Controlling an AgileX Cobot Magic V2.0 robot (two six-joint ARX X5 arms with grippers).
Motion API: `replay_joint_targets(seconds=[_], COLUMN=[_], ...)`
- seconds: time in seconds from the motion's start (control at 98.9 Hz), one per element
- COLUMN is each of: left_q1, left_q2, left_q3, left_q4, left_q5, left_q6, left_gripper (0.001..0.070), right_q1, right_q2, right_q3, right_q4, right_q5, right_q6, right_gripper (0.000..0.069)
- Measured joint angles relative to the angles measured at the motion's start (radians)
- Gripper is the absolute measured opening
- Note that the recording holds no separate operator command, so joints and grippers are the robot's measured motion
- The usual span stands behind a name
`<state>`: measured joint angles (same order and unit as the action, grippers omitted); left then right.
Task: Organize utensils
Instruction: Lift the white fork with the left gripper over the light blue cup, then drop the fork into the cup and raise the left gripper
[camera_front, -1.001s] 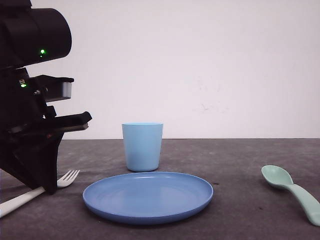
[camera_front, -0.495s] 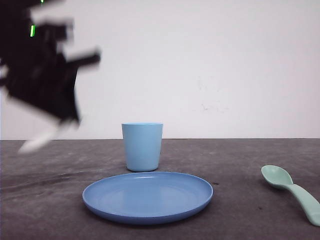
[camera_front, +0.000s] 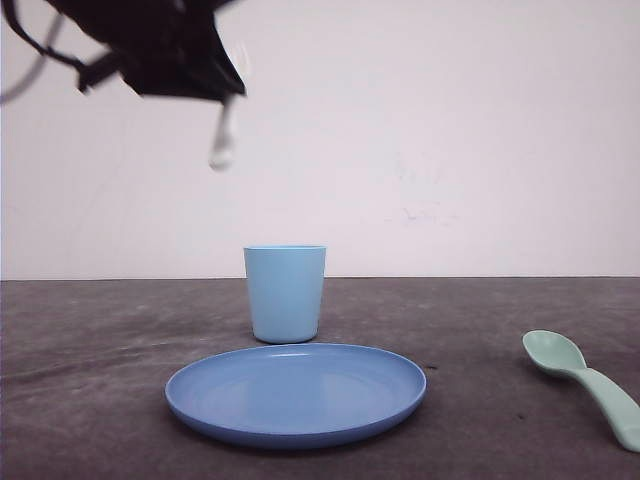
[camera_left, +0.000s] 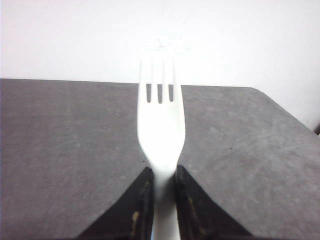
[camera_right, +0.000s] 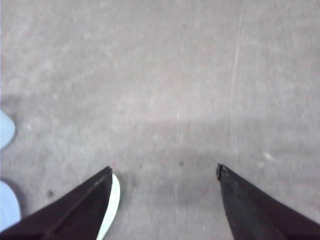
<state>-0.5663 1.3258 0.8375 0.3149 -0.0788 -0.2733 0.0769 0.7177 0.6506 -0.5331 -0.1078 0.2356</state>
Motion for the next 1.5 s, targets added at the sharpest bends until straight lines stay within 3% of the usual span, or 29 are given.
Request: replay_joint_targets(seconds=[0.344,0.778,0.89,1.021,1.092,1.274,1.496], left_q1=[-0.030,-0.030,-0.030,-0.030,-0.030,-0.030,-0.030], left_q2=[0.231,0.364,0.372,0.372,0.372,0.346,0.124], left_q3=[0.000,0.000,0.001,0.001,0.001,0.001,0.003], left_q4=[0.304,0.361,0.359,0.362,0.357,0.267,0.093], left_q5=[0.018,0.018,0.018,0.018,0.018,0.022,0.023], left_q6=[0.023,0.023,0.023,0.023,0.023,0.023,0.027], left_gripper=[0.0040,0.0041,0.0073,0.0227,0.0272,0.0291,0.0291], right_q1=[0.000,0.014,0.021,0.021,0.021,0.036,0.132], right_q2=[0.000,0.000,0.000,0.000,0.000,0.000,0.014], right_q3=[0.001,0.001,0.001,0.001,0.001,0.001,0.002], right_q4=[-0.002,-0.015,-0.026,-0.030,-0.031,-0.051,-0.094], right_q5=[0.001,0.002,0.002,0.002,0.002,-0.013,-0.024], right_q6=[-0.004,-0.024,-0.027,-0.029,-0.030,-0.021,0.026], right_gripper=[0.0419,0.0418,0.0418,0.0418,0.0418,0.0418,0.0418])
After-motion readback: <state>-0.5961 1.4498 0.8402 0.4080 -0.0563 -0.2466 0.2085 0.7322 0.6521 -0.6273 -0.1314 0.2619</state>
